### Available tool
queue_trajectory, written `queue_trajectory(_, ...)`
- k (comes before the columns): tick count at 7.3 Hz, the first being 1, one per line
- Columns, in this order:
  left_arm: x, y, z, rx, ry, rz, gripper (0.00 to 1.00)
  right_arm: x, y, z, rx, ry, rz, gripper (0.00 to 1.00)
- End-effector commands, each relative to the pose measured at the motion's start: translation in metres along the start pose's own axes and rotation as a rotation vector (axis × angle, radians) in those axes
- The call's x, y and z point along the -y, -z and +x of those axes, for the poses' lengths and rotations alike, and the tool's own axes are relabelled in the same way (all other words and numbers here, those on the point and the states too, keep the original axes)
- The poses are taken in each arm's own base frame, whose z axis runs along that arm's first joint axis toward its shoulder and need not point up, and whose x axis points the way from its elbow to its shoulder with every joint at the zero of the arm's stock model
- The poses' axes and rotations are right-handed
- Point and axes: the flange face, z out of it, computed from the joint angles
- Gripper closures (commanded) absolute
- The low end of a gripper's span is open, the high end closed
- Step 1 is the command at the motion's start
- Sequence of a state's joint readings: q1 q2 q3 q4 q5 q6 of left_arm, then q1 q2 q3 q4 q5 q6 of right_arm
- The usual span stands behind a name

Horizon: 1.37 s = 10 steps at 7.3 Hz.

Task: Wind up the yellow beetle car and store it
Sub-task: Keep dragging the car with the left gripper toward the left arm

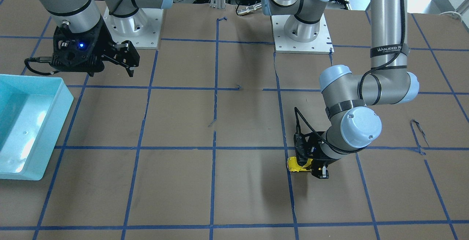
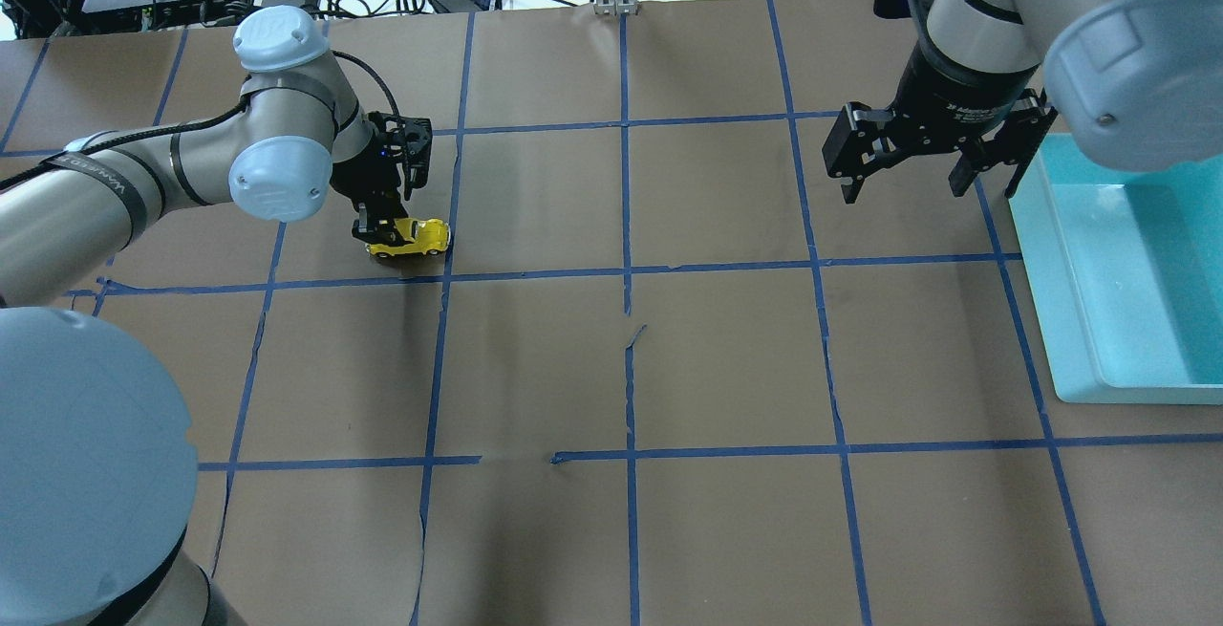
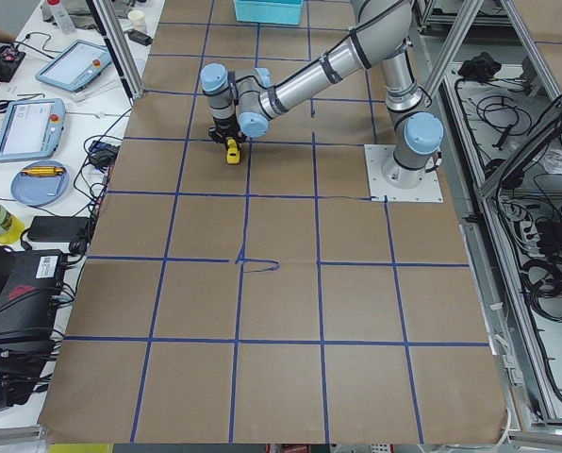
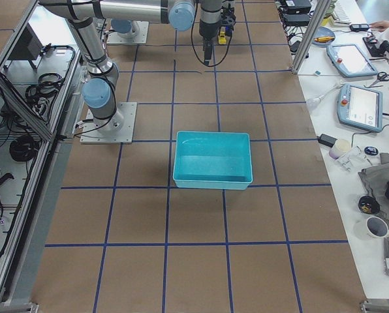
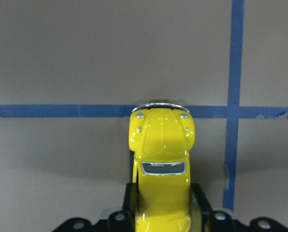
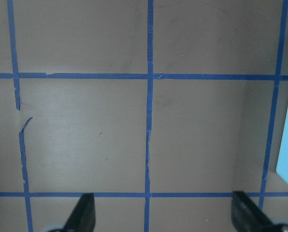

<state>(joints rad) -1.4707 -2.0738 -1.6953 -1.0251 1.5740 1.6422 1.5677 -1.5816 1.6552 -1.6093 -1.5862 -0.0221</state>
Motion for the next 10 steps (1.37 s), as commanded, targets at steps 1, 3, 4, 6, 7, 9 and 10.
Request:
queue_trajectory(1,-0.005,-0.002,0.000,-0.004,0.000,-0.011,0.88,0.000,0.000,0.001,-0.001,-0.002,0.000,0.00)
queue_trajectory(3,-0.007,0.000,-0.001,0.000,-0.001,-0.024,0.89,0.000,0.001,0.000,0.000,-0.001,0.001,0.00)
queue_trajectory(4,-0.011,0.000,-0.001,-0.002,-0.003,-0.053,0.91,0.000,-0.001,0.000,0.000,-0.001,-0.002,0.00)
queue_trajectory(6,-0.023,0.000,-0.001,-0.006,0.013,-0.071,0.94,0.000,0.000,0.001,-0.001,-0.002,0.000,0.00)
queue_trajectory(7,-0.032,0.000,-0.002,-0.006,0.004,-0.070,0.96,0.000,0.000,0.001,-0.001,-0.001,0.000,0.00)
queue_trajectory(9,-0.046,-0.001,-0.004,-0.005,-0.010,-0.068,0.96,0.000,0.001,0.000,-0.002,0.001,0.003,0.00)
queue_trajectory(10,-0.058,-0.001,-0.005,-0.006,-0.016,-0.068,0.96,0.000,0.000,0.001,-0.001,0.001,0.001,0.00)
